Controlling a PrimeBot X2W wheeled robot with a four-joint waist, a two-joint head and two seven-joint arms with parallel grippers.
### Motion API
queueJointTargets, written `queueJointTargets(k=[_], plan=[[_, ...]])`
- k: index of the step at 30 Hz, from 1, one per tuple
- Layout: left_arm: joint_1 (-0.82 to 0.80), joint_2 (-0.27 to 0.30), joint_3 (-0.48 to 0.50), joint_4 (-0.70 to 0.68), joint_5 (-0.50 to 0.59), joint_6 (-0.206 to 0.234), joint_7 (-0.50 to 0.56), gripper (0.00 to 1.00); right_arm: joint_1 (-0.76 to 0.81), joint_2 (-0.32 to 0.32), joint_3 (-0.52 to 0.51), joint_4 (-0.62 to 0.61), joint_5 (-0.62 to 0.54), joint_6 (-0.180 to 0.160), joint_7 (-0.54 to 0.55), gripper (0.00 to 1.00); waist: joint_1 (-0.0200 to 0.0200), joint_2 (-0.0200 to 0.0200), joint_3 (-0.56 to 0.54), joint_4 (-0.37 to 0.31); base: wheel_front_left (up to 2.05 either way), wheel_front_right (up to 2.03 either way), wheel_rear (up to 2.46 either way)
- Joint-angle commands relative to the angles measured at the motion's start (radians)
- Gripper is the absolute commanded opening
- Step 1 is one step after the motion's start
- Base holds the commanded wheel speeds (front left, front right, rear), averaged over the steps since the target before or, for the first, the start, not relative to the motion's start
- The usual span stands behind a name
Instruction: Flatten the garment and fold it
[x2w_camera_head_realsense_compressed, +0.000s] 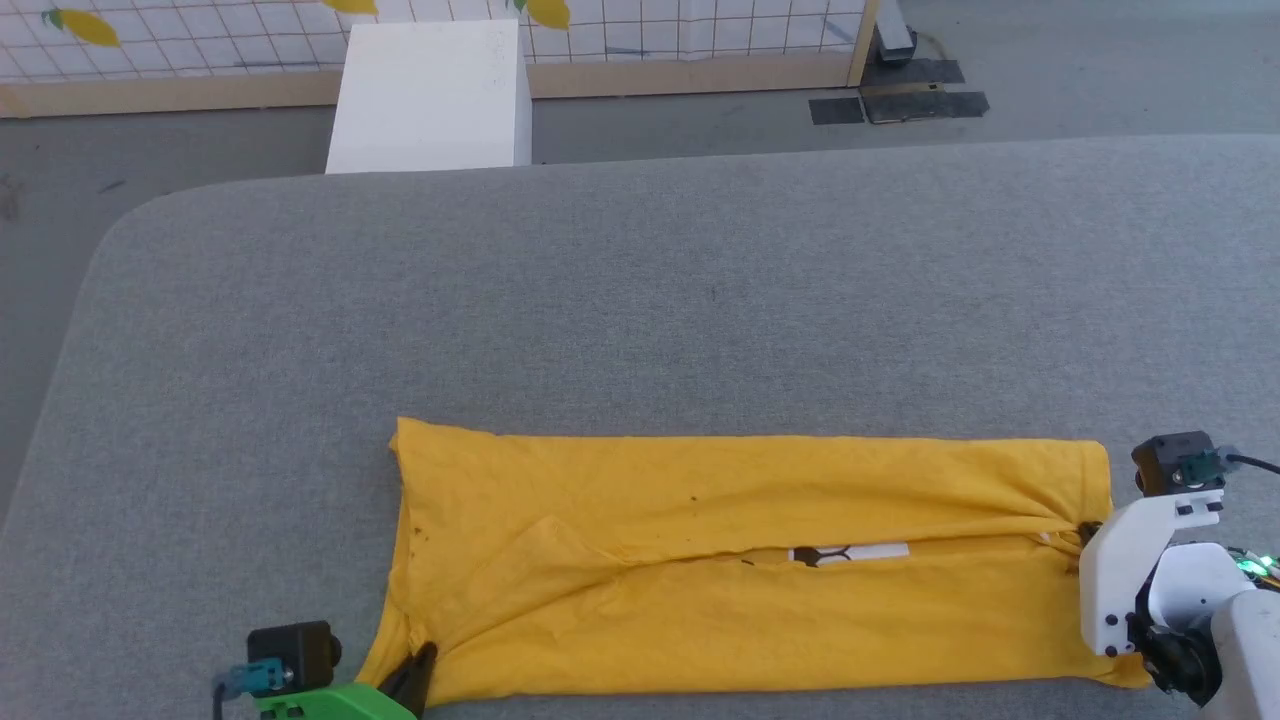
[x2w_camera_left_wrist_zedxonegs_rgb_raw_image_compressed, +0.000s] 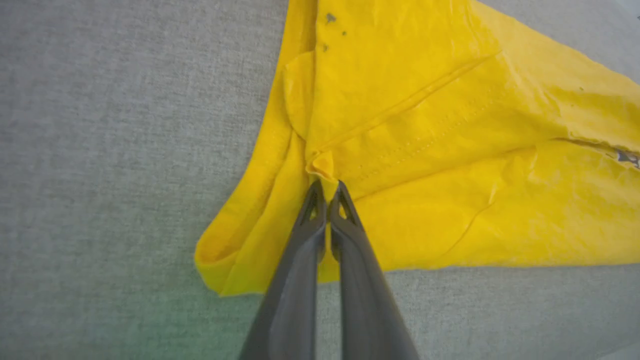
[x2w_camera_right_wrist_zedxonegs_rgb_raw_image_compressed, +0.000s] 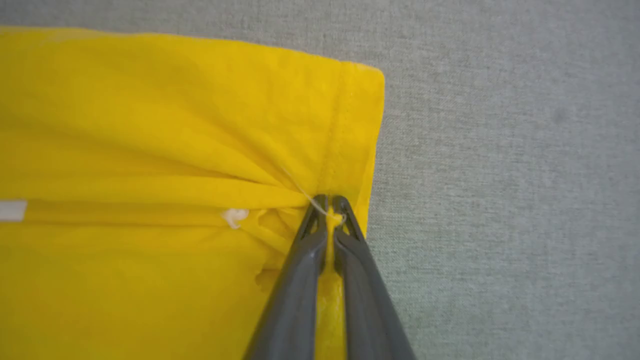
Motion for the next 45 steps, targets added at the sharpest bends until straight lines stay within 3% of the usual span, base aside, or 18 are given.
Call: queueJointTargets(k=[1,4,5,6,7,8,12,18,23,29,36,45], plan=[[-0.017,0.0,-0.007,0.022,0.018,-0.005,0.002,0.0,0.014,-0.002,0.002,-0.007,-0.007,-0.001,0.028,0.0,0.0001,0.0,0.004,0.003,0.0,0.0,0.0],[-0.032,-0.006,-0.023,0.066,0.02,-0.012,0.019,0.0,0.023,0.004,0.002,-0.015,-0.001,-0.001,0.079,0.0,0.0001,0.0,0.002,0.006,0.0,0.0,0.0],[-0.035,-0.009,-0.026,0.076,0.015,-0.016,0.025,0.0,0.026,0.009,-0.002,-0.019,0.004,-0.001,0.09,0.12,0.0001,0.0,0.0,0.006,0.0,0.0,0.0],[-0.037,-0.013,-0.028,0.083,0.008,-0.022,0.027,0.33,0.031,0.013,-0.004,-0.024,0.01,-0.001,0.097,0.44,0.0001,0.0,-0.002,0.008,0.0,0.0,0.0],[-0.039,-0.017,-0.027,0.092,0.005,-0.027,0.023,0.86,0.037,0.018,-0.006,-0.034,0.016,-0.001,0.103,1.0,0.0001,0.0,-0.006,0.009,0.0,0.0,0.0],[-0.04,-0.018,-0.029,0.1,0.007,-0.029,0.018,1.0,0.044,0.023,-0.013,-0.043,0.021,-0.001,0.107,1.0,0.0001,0.0,-0.01,0.01,0.0,0.0,0.0],[-0.042,-0.023,-0.033,0.13,0.015,-0.053,-0.024,1.0,0.081,0.037,-0.054,-0.107,0.034,-0.001,0.085,1.0,0.0001,0.0,-0.03,0.019,0.0,0.0,0.0],[-0.073,-0.036,-0.008,0.15,0.051,-0.1,-0.184,1.0,0.154,0.073,-0.119,-0.231,0.048,-0.001,-0.007,1.0,0.0001,0.0,-0.058,0.032,0.0,0.0,0.0],[-0.124,-0.056,0.027,0.155,0.11,-0.1,-0.329,1.0,0.198,0.124,-0.183,-0.303,0.061,-0.001,-0.12,1.0,0.0001,0.0,-0.082,0.04,0.0,0.0,0.0],[-0.204,-0.098,0.111,0.14,0.213,-0.103,-0.362,1.0,0.226,0.185,-0.272,-0.331,0.061,-0.001,-0.214,1.0,0.0001,0.0,-0.108,0.053,0.0,0.0,0.0],[-0.242,-0.171,0.2,0.136,0.351,-0.135,-0.362,1.0,0.207,0.215,-0.373,-0.277,0.041,-0.001,-0.244,1.0,0.0001,0.0,-0.135,0.066,0.0,0.0,0.0],[-0.274,-0.238,0.268,0.183,0.45,-0.183,-0.363,1.0,0.103,0.22,-0.434,-0.051,-0.023,-0.001,-0.138,1.0,0.0001,0.0,-0.153,0.065,0.0,0.0,0.0]])
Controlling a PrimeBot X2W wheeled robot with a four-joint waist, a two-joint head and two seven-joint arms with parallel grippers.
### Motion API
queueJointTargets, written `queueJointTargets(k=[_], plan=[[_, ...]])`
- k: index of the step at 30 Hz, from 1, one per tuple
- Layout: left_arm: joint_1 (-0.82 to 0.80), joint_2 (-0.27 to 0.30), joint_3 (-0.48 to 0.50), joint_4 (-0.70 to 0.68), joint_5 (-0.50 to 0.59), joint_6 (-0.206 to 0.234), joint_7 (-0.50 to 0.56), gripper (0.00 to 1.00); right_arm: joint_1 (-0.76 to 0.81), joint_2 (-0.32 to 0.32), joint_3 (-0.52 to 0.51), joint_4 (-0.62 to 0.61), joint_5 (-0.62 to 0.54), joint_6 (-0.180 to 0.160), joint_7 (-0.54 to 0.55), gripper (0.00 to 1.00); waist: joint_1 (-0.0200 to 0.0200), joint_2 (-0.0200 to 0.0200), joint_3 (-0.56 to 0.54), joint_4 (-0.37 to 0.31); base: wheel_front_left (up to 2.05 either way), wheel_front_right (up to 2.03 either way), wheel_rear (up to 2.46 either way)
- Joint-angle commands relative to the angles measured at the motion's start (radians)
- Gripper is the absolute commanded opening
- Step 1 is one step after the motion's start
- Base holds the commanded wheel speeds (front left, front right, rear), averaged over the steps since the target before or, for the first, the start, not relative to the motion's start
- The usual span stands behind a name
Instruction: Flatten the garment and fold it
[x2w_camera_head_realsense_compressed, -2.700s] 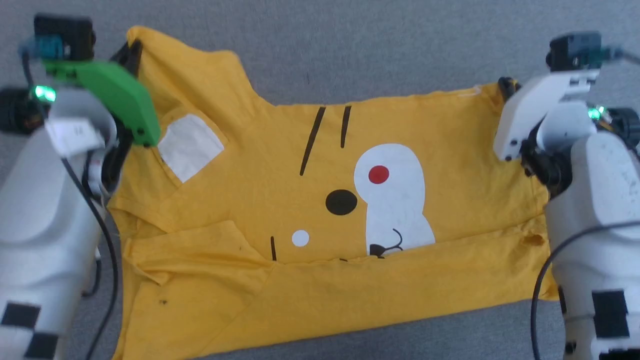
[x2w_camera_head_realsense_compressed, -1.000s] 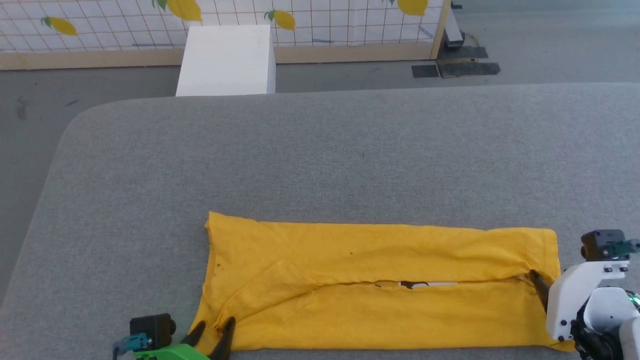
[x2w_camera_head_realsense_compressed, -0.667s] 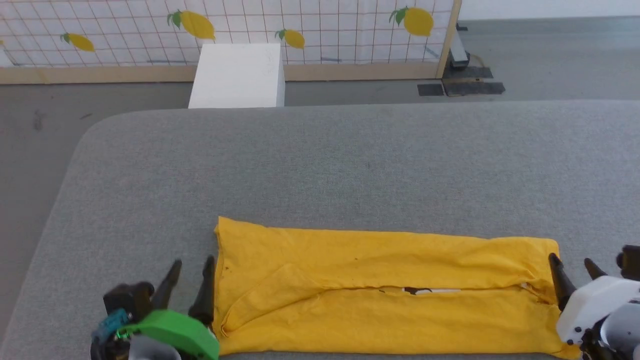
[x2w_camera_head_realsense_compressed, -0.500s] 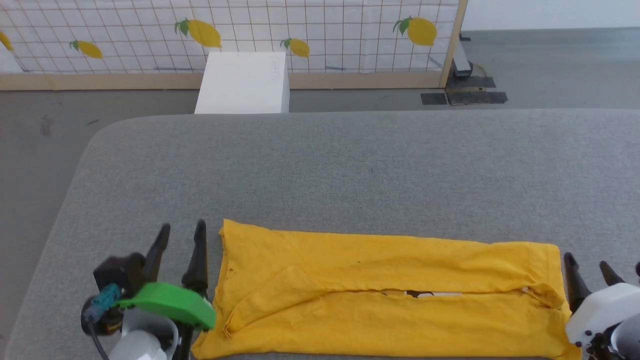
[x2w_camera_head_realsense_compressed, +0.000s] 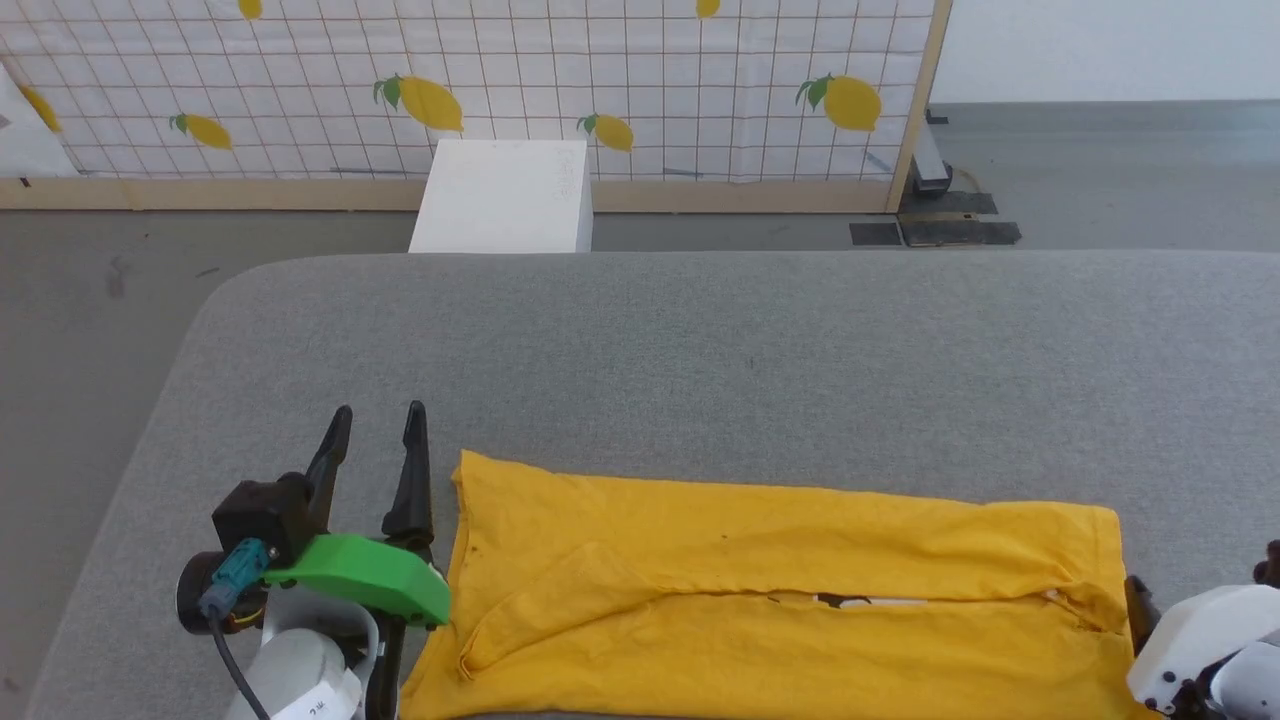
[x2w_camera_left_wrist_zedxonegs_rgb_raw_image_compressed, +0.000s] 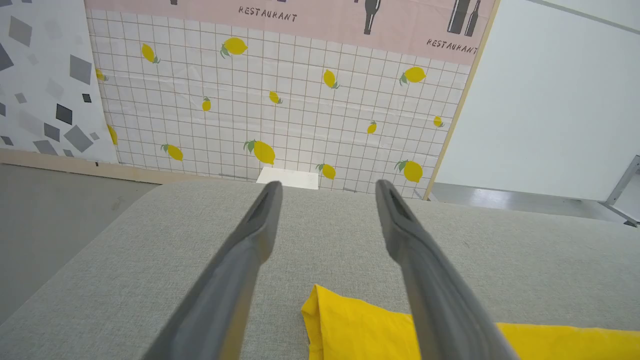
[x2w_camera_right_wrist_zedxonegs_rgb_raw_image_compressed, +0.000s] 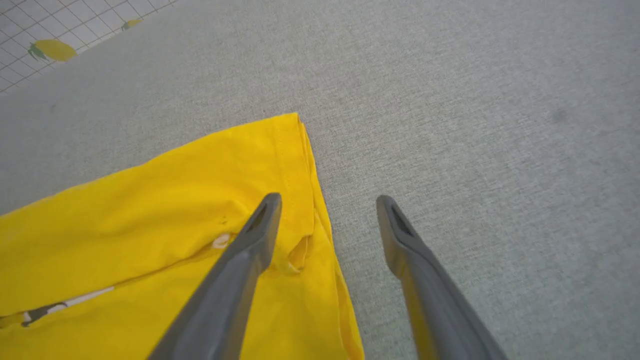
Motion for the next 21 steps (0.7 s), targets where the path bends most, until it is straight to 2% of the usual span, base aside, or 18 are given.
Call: queueJointTargets(k=[1,8,13,14,15,16,17,18,21], plan=[[-0.019,-0.009,0.011,0.009,0.022,-0.008,-0.005,1.0,-0.032,0.001,-0.008,0.033,-0.018,-0.001,0.022,1.0,0.0,0.0,-0.001,-0.001,0.0,0.0,0.0],[-0.025,-0.035,0.033,0.043,0.045,-0.023,-0.005,1.0,-0.111,-0.011,0.001,0.149,-0.087,-0.001,0.159,1.0,0.0,0.0,0.012,-0.001,0.0,0.0,0.0],[-0.032,-0.047,0.037,0.062,0.054,-0.034,-0.005,1.0,-0.15,-0.025,0.011,0.217,-0.095,-0.001,0.244,1.0,0.0,0.0,0.025,0.002,0.0,0.0,0.0],[-0.034,-0.049,0.038,0.065,0.056,-0.035,-0.005,1.0,-0.155,-0.025,0.01,0.227,-0.093,-0.001,0.263,0.8,0.0,0.0,0.026,0.003,0.0,0.0,0.0],[-0.036,-0.051,0.038,0.068,0.057,-0.036,-0.005,1.0,-0.158,-0.024,0.01,0.237,-0.09,-0.001,0.286,0.39,0.0,0.0,0.027,0.004,0.0,0.0,0.0],[-0.037,-0.053,0.039,0.07,0.058,-0.037,-0.005,1.0,-0.16,-0.024,0.011,0.243,-0.088,-0.001,0.304,0.24,0.0,0.0,0.028,0.005,0.0,0.0,0.0],[-0.038,-0.055,0.04,0.071,0.059,-0.038,-0.005,1.0,-0.162,-0.023,0.019,0.246,-0.084,-0.001,0.322,0.05,0.0,0.0,0.028,0.006,0.0,0.0,0.0],[-0.038,-0.057,0.041,0.073,0.06,-0.039,-0.005,1.0,-0.162,-0.023,0.024,0.246,-0.08,-0.001,0.331,0.0,0.0,0.0,0.028,0.006,0.0,0.0,0.0],[-0.039,-0.06,0.044,0.08,0.061,-0.042,-0.005,1.0,-0.156,-0.026,0.038,0.23,-0.07,-0.001,0.344,0.0,0.0,0.0,0.028,0.006,0.0,0.0,0.0]])
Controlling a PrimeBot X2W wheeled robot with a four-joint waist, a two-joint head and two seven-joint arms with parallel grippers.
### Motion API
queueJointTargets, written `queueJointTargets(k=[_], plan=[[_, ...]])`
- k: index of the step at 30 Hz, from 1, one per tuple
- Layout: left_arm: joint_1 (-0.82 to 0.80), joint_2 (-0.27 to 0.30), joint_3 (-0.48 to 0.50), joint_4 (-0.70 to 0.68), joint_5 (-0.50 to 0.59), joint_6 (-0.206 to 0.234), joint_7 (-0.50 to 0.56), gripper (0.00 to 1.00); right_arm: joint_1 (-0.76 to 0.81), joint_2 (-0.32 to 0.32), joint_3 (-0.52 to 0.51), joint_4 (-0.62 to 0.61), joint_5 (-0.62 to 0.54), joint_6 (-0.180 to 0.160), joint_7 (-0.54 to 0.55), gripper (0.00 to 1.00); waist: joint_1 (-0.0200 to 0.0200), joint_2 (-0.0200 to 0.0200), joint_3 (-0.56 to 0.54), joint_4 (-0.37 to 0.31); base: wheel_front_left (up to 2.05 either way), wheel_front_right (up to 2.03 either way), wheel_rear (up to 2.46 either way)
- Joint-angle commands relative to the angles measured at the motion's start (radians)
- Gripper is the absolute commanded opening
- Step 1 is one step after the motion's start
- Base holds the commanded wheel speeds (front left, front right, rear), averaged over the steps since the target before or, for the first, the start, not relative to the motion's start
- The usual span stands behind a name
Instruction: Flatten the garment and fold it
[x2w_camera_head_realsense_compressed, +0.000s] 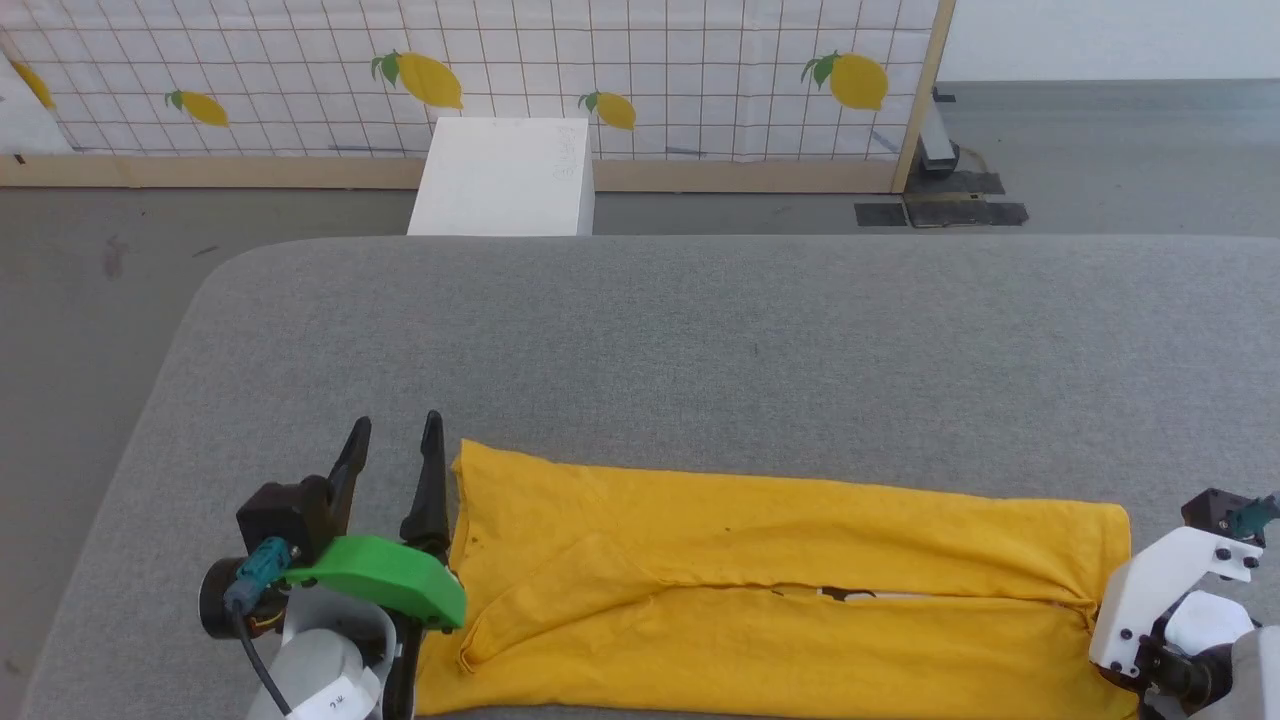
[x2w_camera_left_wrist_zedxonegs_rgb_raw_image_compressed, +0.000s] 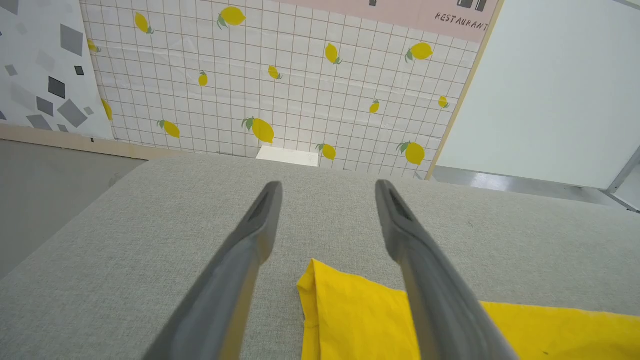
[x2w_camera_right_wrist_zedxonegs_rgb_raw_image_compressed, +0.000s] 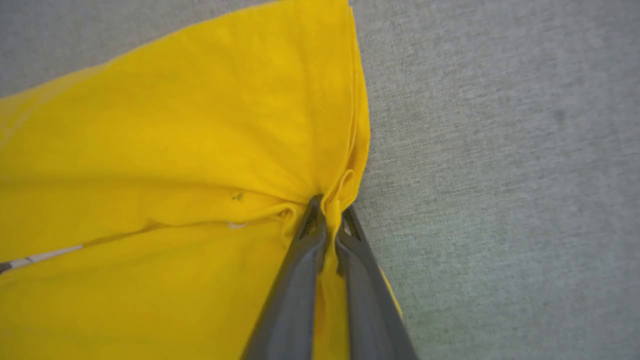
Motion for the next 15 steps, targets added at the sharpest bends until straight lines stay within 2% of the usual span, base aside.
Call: queueJointTargets(k=[1,5,9,15], plan=[[-0.019,-0.005,0.004,0.004,0.012,-0.005,-0.005,1.0,0.016,0.006,0.011,0.005,0.004,-0.001,0.007,0.0,0.0001,0.0,0.0,-0.001,0.0,0.0,0.0],[-0.02,-0.007,0.01,0.007,0.016,-0.004,-0.005,1.0,0.027,-0.039,0.019,-0.033,-0.013,-0.001,-0.04,0.0,0.0001,0.0,0.002,-0.004,0.0,0.0,0.0],[-0.025,-0.011,0.01,0.01,0.019,-0.007,-0.005,1.0,0.039,-0.112,0.004,-0.047,-0.099,-0.001,-0.126,0.0,0.0001,0.0,0.006,-0.005,0.0,0.0,0.0],[-0.032,-0.018,0.008,0.015,0.023,-0.013,-0.005,1.0,0.056,-0.181,-0.113,-0.042,-0.24,-0.001,-0.229,0.0,0.0001,0.0,0.016,0.0,0.0,0.0,0.0]])
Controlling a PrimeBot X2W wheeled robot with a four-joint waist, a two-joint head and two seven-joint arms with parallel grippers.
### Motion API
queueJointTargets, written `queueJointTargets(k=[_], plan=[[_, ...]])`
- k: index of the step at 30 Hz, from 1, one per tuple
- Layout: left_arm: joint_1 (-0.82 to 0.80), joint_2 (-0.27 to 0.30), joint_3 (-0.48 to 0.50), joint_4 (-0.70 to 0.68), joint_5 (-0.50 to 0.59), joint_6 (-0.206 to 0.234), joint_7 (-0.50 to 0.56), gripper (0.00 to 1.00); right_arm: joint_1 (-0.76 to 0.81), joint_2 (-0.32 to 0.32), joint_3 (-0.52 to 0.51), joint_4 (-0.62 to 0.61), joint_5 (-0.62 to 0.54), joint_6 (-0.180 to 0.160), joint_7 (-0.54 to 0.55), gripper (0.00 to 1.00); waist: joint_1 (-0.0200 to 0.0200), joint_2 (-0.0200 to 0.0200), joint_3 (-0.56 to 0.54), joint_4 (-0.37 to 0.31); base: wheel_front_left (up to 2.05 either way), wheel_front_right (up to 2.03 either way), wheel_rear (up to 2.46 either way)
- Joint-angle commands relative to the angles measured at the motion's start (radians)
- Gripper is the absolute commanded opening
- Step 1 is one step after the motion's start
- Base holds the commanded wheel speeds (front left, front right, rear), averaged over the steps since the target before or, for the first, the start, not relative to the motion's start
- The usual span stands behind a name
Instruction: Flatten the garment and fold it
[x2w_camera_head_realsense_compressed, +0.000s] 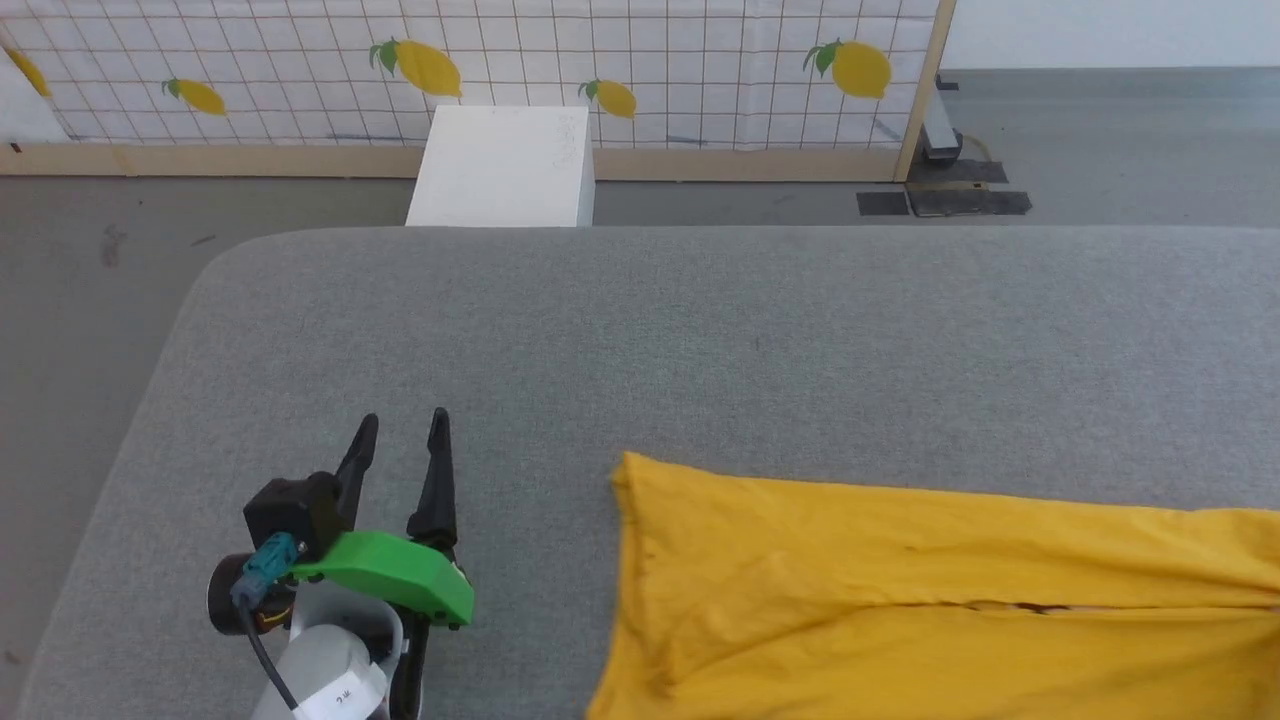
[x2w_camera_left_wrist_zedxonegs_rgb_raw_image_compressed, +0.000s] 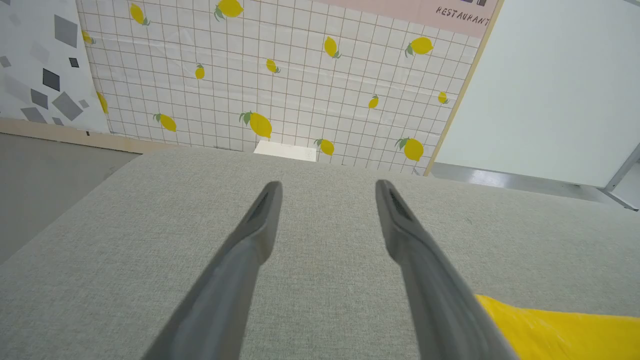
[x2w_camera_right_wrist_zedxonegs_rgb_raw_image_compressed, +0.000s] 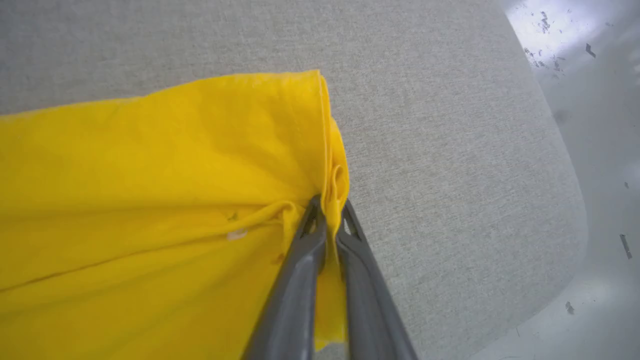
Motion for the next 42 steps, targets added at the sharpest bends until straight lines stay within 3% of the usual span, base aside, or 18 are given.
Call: queueJointTargets(k=[1,7,12,15,24,28,34,42], plan=[[-0.022,-0.003,0.0,0.001,0.018,-0.005,-0.005,1.0,0.012,-0.012,-0.027,-0.002,-0.027,-0.002,-0.02,0.0,0.0,0.0,0.004,0.002,0.0,0.0,0.0],[-0.021,-0.006,0.004,0.008,0.021,-0.008,-0.005,1.0,0.013,-0.011,-0.07,-0.003,-0.068,-0.002,-0.052,0.0,0.0,0.0,0.002,0.001,0.0,0.0,0.0],[-0.008,-0.006,0.011,0.013,0.023,-0.01,-0.005,1.0,0.035,-0.009,0.056,-0.074,-0.032,-0.002,0.002,0.0,0.0,0.0,-0.016,-0.004,0.0,0.0,0.0],[0.0,-0.006,0.015,0.012,0.024,-0.01,-0.005,1.0,0.074,0.003,0.161,-0.2,0.032,-0.002,0.087,0.0,0.0,0.0,-0.025,-0.006,0.0,0.0,0.0],[0.013,-0.01,0.011,0.014,0.023,-0.014,-0.005,1.0,0.206,0.027,0.511,-0.792,0.207,-0.002,0.405,0.0,0.0,0.0,-0.035,0.002,0.0,0.0,0.0],[0.01,-0.008,0.013,0.013,0.024,-0.017,-0.005,1.0,0.174,0.01,0.691,-0.9,0.227,-0.002,0.453,0.0,0.0,0.0,-0.027,0.008,0.0,0.0,0.0],[-0.01,-0.01,0.008,0.01,0.028,-0.021,-0.005,1.0,0.071,0.044,0.893,-0.818,0.242,-0.002,0.414,0.0,0.0,0.0,0.001,0.028,0.0,0.0,0.0],[-0.038,-0.013,0.006,0.015,0.028,-0.03,-0.005,1.0,-0.047,0.143,1.028,-0.516,0.273,-0.002,0.309,0.0,0.0,0.0,0.047,0.061,0.0,0.0,0.0]])
